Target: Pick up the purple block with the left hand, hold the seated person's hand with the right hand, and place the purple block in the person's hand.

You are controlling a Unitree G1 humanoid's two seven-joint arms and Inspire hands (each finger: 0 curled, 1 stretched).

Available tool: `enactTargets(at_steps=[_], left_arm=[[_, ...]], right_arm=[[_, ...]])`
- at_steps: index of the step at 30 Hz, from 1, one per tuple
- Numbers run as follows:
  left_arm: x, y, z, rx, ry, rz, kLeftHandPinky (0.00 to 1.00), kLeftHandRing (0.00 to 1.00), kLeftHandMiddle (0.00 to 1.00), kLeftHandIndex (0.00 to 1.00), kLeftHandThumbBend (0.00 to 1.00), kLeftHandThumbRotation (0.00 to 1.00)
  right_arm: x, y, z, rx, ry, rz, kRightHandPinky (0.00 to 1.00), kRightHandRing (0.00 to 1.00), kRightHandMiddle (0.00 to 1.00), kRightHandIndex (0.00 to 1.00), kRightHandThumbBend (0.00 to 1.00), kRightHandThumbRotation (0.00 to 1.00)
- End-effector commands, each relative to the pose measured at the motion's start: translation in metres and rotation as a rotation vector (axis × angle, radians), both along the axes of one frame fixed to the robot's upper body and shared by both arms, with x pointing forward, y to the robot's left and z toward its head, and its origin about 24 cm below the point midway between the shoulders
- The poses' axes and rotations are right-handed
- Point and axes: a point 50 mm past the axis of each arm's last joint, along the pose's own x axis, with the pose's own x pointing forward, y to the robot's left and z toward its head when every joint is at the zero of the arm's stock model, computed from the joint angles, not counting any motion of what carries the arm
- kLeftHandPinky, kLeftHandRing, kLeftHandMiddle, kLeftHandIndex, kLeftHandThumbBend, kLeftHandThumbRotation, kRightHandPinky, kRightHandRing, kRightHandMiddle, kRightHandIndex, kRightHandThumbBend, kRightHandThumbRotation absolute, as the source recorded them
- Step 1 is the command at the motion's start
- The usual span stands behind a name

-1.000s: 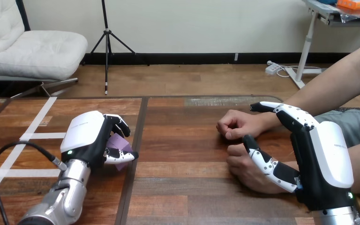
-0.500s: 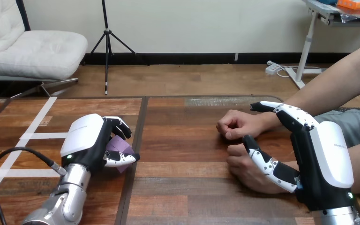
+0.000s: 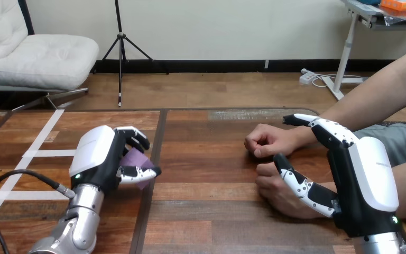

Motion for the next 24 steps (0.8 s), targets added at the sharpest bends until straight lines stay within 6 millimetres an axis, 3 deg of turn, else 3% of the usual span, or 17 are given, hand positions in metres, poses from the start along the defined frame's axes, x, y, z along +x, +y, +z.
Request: enactTargets(at_steps=[1, 11, 24], left_arm=[[0.013, -0.009, 0.020, -0.067, -0.106, -0.004, 0.43, 0.48, 0.53, 0.54, 0.61, 0.00], [0.017, -0.017, 0.025, -0.116, -0.131, -0.011, 0.43, 0.47, 0.53, 0.54, 0.62, 0.00], [0.020, -0.027, 0.031, -0.179, -0.169, -0.028, 0.42, 0.46, 0.52, 0.54, 0.64, 0.00]], right_arm=[[0.005, -0.005, 0.022, -0.037, -0.067, -0.006, 0.78, 0.79, 0.78, 0.75, 0.42, 0.34], [0.006, -0.012, 0.027, -0.095, -0.004, -0.026, 0.78, 0.80, 0.80, 0.78, 0.47, 0.35], [0.006, -0.024, 0.034, -0.180, 0.079, -0.052, 0.82, 0.84, 0.84, 0.83, 0.54, 0.29]])
